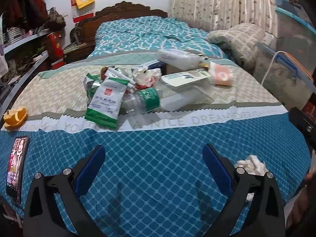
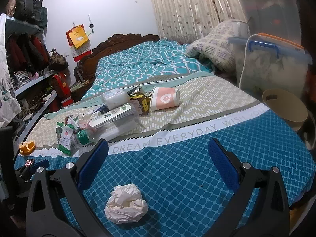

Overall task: Collect trash
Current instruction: 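Grasp the crumpled white tissue on the bedspread with the left gripper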

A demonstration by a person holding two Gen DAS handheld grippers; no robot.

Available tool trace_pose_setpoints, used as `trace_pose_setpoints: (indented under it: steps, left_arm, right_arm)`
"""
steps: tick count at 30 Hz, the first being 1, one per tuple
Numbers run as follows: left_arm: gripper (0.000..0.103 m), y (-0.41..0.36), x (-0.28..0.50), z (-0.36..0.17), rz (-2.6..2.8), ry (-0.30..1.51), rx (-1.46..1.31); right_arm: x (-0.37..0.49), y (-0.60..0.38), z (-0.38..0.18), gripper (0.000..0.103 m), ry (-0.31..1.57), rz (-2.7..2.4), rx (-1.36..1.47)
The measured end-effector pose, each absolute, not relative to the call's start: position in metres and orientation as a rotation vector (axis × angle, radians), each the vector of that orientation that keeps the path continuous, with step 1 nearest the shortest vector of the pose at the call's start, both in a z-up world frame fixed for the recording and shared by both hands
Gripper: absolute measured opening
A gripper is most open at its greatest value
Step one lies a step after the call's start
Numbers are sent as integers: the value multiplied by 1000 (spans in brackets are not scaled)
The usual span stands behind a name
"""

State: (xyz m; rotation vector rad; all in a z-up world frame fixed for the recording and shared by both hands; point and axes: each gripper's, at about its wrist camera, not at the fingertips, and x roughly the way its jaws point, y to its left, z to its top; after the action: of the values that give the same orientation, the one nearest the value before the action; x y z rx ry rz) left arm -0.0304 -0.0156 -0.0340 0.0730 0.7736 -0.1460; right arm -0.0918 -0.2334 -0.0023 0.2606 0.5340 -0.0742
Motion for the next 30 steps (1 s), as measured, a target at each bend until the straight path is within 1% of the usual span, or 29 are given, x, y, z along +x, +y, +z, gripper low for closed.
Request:
trace_pose_setpoints:
  steps: [3, 8, 9, 10, 12, 13, 14, 15, 16, 17, 20, 21, 22, 23, 24, 25, 27, 30]
  left_arm:
    - [94, -21, -34, -36, -159, 774, 116]
    - [94, -23, -26, -28, -201, 725, 199]
    - [94, -27, -26, -29, -247, 734, 222]
    - [94, -31, -27, -30, -297, 741, 242]
    - [94, -44, -35, -33, -398, 735, 283]
    - [94, -51, -39, -35, -448, 733, 298]
    - [94, -58, -41, -37, -491, 741, 310]
    - [93, -68, -41, -42, -546, 763, 321]
    - [88, -75, -40, -45, -585, 784, 325]
    - [86, -81, -38, -49, -624, 809, 328]
    - [81, -104, -35, -58, -731, 864, 322]
    - [73, -108, -35, -59, -753, 868, 311]
    - [57, -110, -36, -58, -773, 870, 300]
    - [47, -112, -37, -58, -788, 871, 292]
    - [26, -113, -39, -58, -794, 871, 287]
    - [16, -111, -37, -58, -791, 875, 284]
    - [16, -102, -29, -60, -783, 895, 243]
    - [11, -83, -21, -57, -766, 913, 188]
  right_arm:
    - [-92, -238, -3, 100, 533, -79, 275]
    - [-94, -248, -4, 99, 542, -91, 293]
    - [-95, -252, -5, 97, 545, -97, 296]
    - [-96, -256, -4, 94, 545, -104, 298]
    - [-97, -265, -6, 78, 556, -120, 300]
    - [-96, -268, -8, 73, 565, -119, 305]
    - [-96, -274, -11, 62, 581, -111, 316]
    - [-94, -278, -14, 54, 598, -101, 327]
    - [-93, -282, -17, 52, 617, -91, 340]
    - [-93, -284, -19, 50, 624, -90, 346]
    - [-93, -291, -22, 49, 629, -96, 353]
    - [-91, -292, -21, 49, 629, -95, 351]
    - [-89, -294, -20, 49, 630, -92, 349]
    - [-86, -296, -19, 50, 632, -87, 347]
    - [-83, -297, -17, 51, 632, -83, 345]
    - [-79, -298, -16, 51, 632, -78, 344]
    - [-65, -298, -15, 51, 652, -37, 359]
    - [-40, -299, -19, 51, 711, 49, 431]
